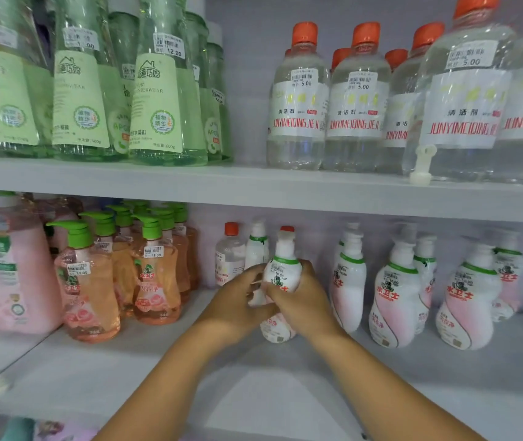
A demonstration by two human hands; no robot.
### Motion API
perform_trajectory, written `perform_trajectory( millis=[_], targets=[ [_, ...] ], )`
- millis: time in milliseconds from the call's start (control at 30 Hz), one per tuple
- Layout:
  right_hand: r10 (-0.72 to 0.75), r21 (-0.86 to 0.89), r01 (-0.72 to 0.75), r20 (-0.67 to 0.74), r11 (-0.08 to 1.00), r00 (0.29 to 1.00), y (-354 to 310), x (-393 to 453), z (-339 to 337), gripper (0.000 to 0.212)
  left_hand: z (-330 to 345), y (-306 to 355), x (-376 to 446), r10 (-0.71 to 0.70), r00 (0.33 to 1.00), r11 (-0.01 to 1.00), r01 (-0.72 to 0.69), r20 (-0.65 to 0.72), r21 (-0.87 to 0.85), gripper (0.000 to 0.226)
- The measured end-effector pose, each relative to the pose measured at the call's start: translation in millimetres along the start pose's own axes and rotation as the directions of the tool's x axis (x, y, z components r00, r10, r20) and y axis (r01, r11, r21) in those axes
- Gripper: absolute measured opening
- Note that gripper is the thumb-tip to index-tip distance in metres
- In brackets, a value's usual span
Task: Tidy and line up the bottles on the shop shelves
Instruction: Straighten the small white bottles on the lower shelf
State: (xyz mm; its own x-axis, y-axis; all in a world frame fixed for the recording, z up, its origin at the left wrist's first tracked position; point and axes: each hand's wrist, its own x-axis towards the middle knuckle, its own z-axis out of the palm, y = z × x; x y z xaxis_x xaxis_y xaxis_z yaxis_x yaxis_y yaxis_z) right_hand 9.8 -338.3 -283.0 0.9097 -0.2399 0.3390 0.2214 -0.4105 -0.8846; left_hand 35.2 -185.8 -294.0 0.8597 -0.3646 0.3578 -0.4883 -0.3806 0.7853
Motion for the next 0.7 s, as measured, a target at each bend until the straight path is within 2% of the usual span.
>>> perform_trajectory(
  millis=[33,67,133,200,233,267,333,433,500,567,600,633,667,700],
  targets=[
    [-0.003,-0.003,0.003,-0.055,1.000,0.998,3.3,-0.8,-6.3,0.041,-7.2,-4.2,3.5,0.033,0.999,0.999,-0.032,-0.018,0.018,0.060],
    [-0.011,-0.006,0.010,-0.104,1.000,0.995,7.8,-2.1,-14.3,0.042,-14.1,-11.6,9.6,0.051,0.994,0.998,-0.047,-0.098,0.044,0.057],
    [-0.030,-0.030,0.025,-0.183,0.999,0.983,17.1,-5.4,-30.5,0.042,-22.5,-25.7,26.2,0.049,0.935,0.998,-0.030,-0.351,0.062,0.053],
    [-0.059,-0.075,0.040,-0.263,0.996,0.963,25.2,-7.0,-41.5,0.044,-23.1,-32.1,45.0,-0.050,0.848,0.995,0.087,-0.528,0.045,0.057],
    [-0.079,-0.091,0.053,-0.304,0.994,0.949,28.4,-6.4,-45.0,0.044,-22.3,-33.9,55.1,-0.120,0.825,0.987,0.159,-0.552,0.022,0.068],
    [-0.094,-0.108,0.061,-0.340,0.992,0.936,30.7,-4.6,-47.3,0.043,-22.0,-37.4,64.9,-0.194,0.829,0.976,0.219,-0.524,-0.015,0.078],
    [-0.104,-0.120,0.061,-0.393,0.991,0.914,34.1,0.7,-50.7,0.041,-21.9,-43.4,79.3,-0.282,0.859,0.957,0.286,-0.427,-0.057,0.082],
    [-0.131,-0.213,0.037,-0.445,0.976,0.886,36.0,3.1,-52.5,0.047,-19.3,-56.5,83.2,-0.258,0.879,0.966,0.245,-0.401,-0.085,0.077],
    [-0.266,-0.382,0.061,-0.512,0.922,0.817,29.9,-0.1,-51.8,0.067,-20.5,-63.4,83.3,-0.228,0.887,0.974,0.210,-0.402,-0.088,0.075],
    [-0.477,-0.460,0.245,-0.499,0.853,0.723,17.1,-5.1,-44.9,0.067,-25.5,-65.2,83.3,-0.221,0.897,0.975,0.210,-0.384,-0.070,0.075],
    [-0.533,-0.416,0.360,-0.448,0.835,0.718,10.1,-5.1,-37.5,0.059,-27.9,-64.0,81.5,-0.228,0.899,0.973,0.227,-0.374,-0.048,0.076],
    [-0.528,-0.322,0.426,-0.391,0.846,0.754,2.9,-1.7,-29.0,0.050,-29.7,-62.6,77.6,-0.239,0.900,0.968,0.251,-0.364,-0.016,0.077],
    [-0.462,-0.205,0.415,-0.347,0.887,0.816,-6.0,4.9,-19.9,0.044,-30.7,-60.3,71.5,-0.235,0.903,0.964,0.263,-0.359,0.031,0.077],
    [-0.355,-0.103,0.340,-0.314,0.935,0.881,-13.3,15.6,-11.2,0.041,-31.6,-57.8,63.0,-0.205,0.912,0.965,0.248,-0.356,0.080,0.077]
  ],
)
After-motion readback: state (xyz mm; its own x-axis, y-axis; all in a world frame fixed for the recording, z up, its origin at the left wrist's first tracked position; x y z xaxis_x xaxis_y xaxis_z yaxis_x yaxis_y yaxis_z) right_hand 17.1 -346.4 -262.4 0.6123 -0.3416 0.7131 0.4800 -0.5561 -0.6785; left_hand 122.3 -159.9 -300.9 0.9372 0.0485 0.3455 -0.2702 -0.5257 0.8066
